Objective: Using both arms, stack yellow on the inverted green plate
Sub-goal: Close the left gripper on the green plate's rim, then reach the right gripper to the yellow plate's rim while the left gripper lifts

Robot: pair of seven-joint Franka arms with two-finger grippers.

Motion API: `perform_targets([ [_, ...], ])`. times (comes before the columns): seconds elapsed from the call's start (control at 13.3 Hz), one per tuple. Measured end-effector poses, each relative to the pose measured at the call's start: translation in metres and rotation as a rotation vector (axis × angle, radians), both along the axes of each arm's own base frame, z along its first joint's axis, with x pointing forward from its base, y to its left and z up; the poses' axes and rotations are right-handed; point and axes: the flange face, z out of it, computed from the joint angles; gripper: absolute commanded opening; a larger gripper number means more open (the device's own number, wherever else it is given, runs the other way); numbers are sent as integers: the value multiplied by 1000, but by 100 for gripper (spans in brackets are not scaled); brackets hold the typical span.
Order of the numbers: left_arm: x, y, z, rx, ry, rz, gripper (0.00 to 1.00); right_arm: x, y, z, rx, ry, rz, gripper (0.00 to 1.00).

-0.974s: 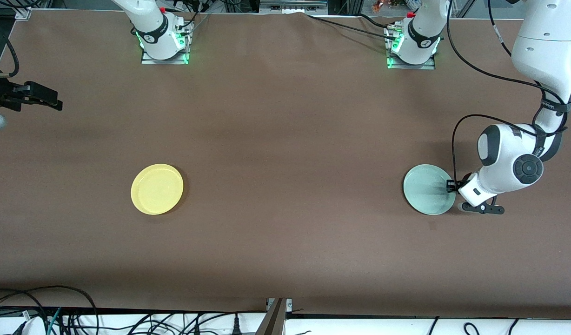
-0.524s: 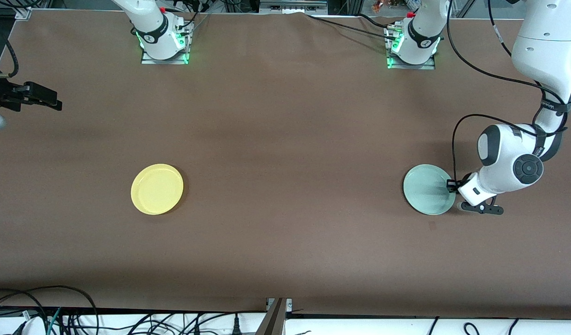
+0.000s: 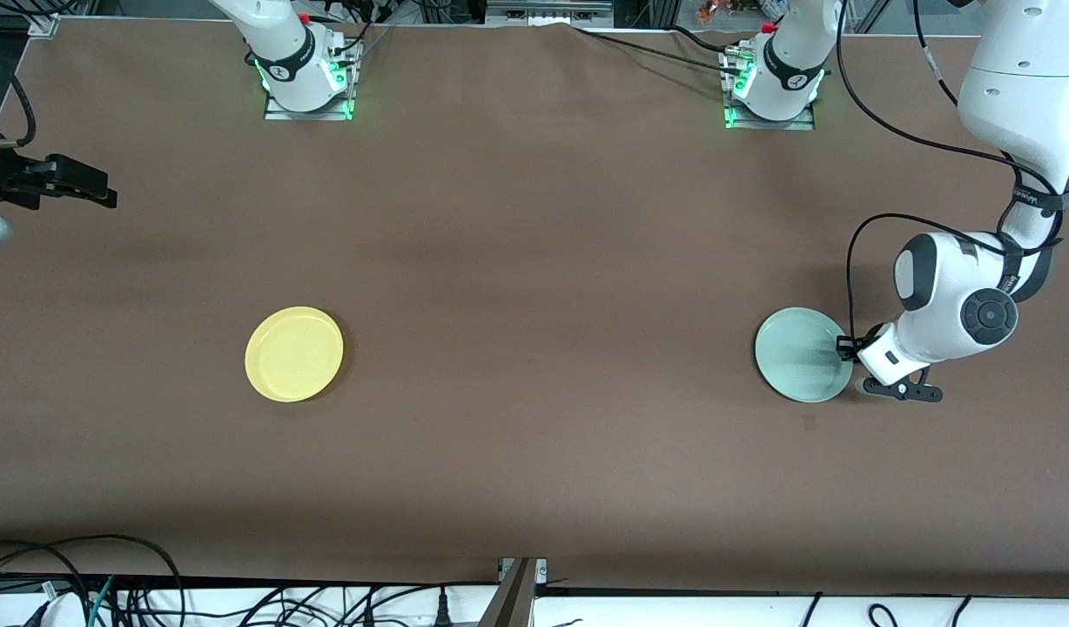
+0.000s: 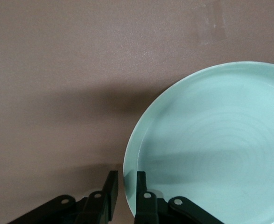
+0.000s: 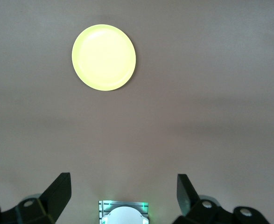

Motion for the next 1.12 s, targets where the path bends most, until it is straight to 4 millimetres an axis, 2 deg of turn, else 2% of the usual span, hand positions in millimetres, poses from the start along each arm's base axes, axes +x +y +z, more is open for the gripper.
perform_targets([
  [0.37,0,0,0,0,-1,-2,15,9,-6,-10,13,-10,-13,100],
  [0.52,0,1,0,0,-1,-3,9,16,-15,-24,14,6,-31,100],
  [0.6,0,1,0,0,-1,-3,2,20,-19,-33,14,15,-38,100],
  [0.82,2,0,5,0,-6,-5,0,35,-32,-68,14,55,-61,100],
  [1.12,5,-1,9,0,-17,-8,0,66,-36,-138,19,92,-68,100],
])
